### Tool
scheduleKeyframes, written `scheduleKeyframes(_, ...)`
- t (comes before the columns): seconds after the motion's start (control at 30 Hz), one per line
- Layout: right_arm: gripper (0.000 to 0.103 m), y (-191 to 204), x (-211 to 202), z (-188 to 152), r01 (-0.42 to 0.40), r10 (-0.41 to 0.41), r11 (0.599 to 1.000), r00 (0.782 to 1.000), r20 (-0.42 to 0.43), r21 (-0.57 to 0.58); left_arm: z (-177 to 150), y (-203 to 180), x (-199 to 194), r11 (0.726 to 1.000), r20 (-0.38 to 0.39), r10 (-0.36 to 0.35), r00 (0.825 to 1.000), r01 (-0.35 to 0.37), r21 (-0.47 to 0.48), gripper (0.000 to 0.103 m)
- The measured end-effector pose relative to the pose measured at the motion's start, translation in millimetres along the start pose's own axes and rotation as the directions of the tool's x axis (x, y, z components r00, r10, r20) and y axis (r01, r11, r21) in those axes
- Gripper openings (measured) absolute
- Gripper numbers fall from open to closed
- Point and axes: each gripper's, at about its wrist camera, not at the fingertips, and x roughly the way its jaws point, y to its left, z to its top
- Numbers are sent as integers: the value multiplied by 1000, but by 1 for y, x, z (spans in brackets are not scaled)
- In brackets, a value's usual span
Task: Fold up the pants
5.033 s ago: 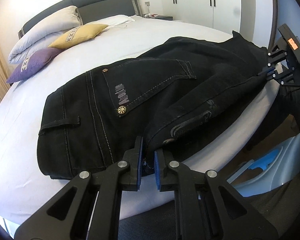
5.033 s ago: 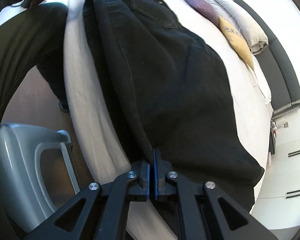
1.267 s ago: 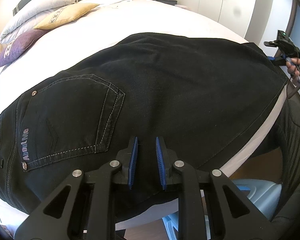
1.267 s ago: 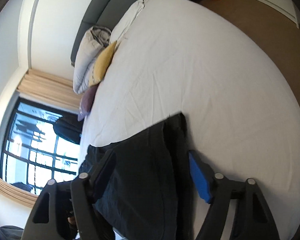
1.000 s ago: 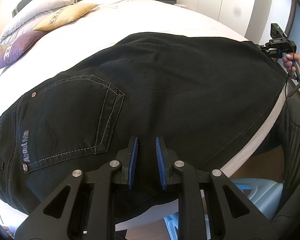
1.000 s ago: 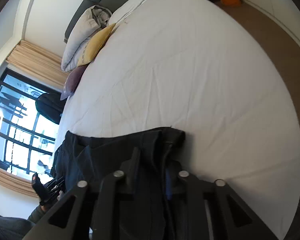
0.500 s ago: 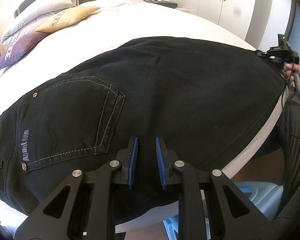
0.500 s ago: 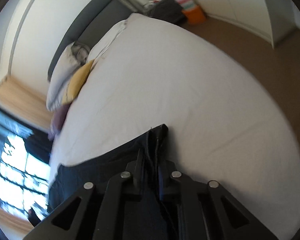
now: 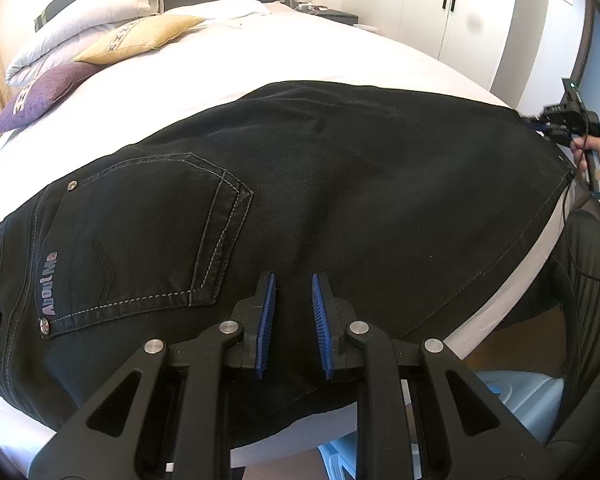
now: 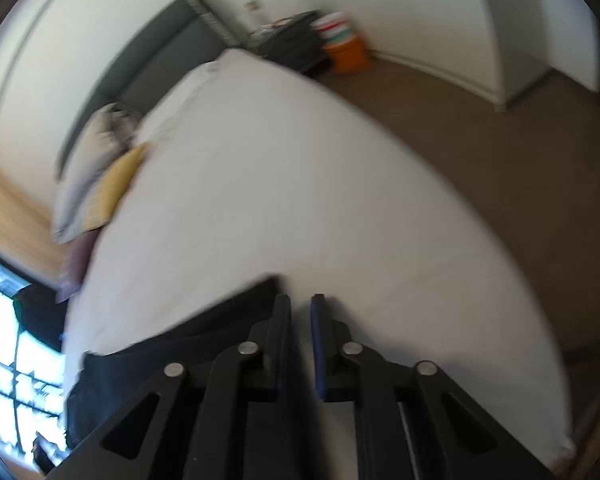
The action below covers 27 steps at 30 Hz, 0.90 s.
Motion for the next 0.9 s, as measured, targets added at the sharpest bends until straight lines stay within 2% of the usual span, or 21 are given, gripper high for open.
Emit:
scheduleKeyframes(0.07, 3, -3, -15, 0, 83, -83, 997, 997, 4, -8, 1, -1, -2, 1000, -3, 8, 1000, -8, 3, 18)
scheduleKeyframes(0.1, 8, 3, -23, 0, 90, -89, 995, 996, 19, -36, 2, -2, -3, 1000, -4, 13, 1000, -13, 4, 18)
scheduleKeyframes(0.13, 8, 11, -33, 0, 73, -71, 995, 997, 38, -61, 3, -3, -4, 1000, -5, 17, 1000, -17, 4, 18)
scheduleKeyframes(0.2, 9, 35, -53, -5, -76, 81, 991, 996, 42, -112, 5, -5, -6, 1000, -1, 16, 1000, -16, -2, 19)
scheduleKeyframes(0.23, 19, 50, -58, -11, -155, 160, 978, 987, 24, -139, 6, -6, -8, 1000, 5, 11, 1000, -11, -5, 19)
scheduleKeyframes(0.27, 26, 74, -60, -21, -248, 248, 949, 968, -26, -194, 7, -9, -10, 1000, 13, 1, 1000, -1, -4, 19)
scheduleKeyframes(0.33, 54, 113, -53, -42, -332, 314, 901, 943, -110, -279, 10, -15, -11, 1000, 23, -12, 1000, 12, 10, 19)
scheduleKeyframes(0.4, 61, 148, -34, -64, -425, 375, 848, 903, -208, -316, 12, -23, -7, 999, 8, -9, 1000, 9, 42, 19)
scheduleKeyframes(0.43, 61, 161, -20, -71, -459, 392, 829, 885, -253, -320, 12, -27, -4, 998, -1, 1, 1000, -1, 57, 19)
scheduleKeyframes(0.47, 61, 171, 0, -78, -475, 390, 821, 872, -297, -316, 11, -28, -2, 998, -4, 4, 1000, -4, 63, 19)
scheduleKeyframes(0.5, 61, 174, 13, -79, -475, 383, 825, 869, -314, -306, 9, -25, -2, 999, -3, -8, 1000, 8, 53, 19)
scheduleKeyframes(0.53, 61, 171, 31, -78, -447, 356, 848, 878, -320, -284, 9, -22, -2, 999, -4, -25, 1000, 25, 33, 19)
scheduleKeyframes(0.57, 58, 158, 52, -72, -370, 289, 897, 906, -309, -244, 9, -19, -3, 999, -7, -35, 999, 35, 18, 19)
scheduleKeyframes(0.63, 0, 130, 67, -60, -364, 311, 919, 904, -292, -150, 11, -11, -8, 1000, -11, -28, 1000, 28, 4, 19)
scheduleKeyframes(0.7, 0, 97, 64, -46, -320, 295, 946, 919, -264, -59, 19, -5, -16, 1000, 6, -22, 1000, 22, 4, 19)
scheduleKeyframes(0.73, 0, 87, 55, -40, -288, 270, 956, 936, -227, -49, 25, 0, -22, 1000, 33, -24, 999, 24, -1, 19)
scheduleKeyframes(0.77, 0, 80, 42, -36, -217, 202, 974, 961, -187, -64, 35, 9, -27, 1000, 60, -18, 998, 19, -15, 19)
scheduleKeyframes(0.8, 6, 78, 34, -33, -185, 173, 981, 971, -164, -64, 44, 18, -28, 999, 72, -9, 997, 12, -30, 19)
scheduleKeyframes(0.83, 18, 79, 25, -31, -166, 156, 985, 977, -145, -54, 54, 29, -25, 999, 75, 2, 997, 2, -48, 19)
scheduleKeyframes(0.87, 24, 88, 16, -28, -192, 184, 980, 974, -135, -51, 64, 43, -19, 998, 67, 23, 997, -18, -66, 19)
scheduleKeyframes(0.9, 34, 98, 13, -29, -221, 211, 973, 968, -137, -62, 71, 55, -13, 996, 60, 49, 997, -45, -76, 19)
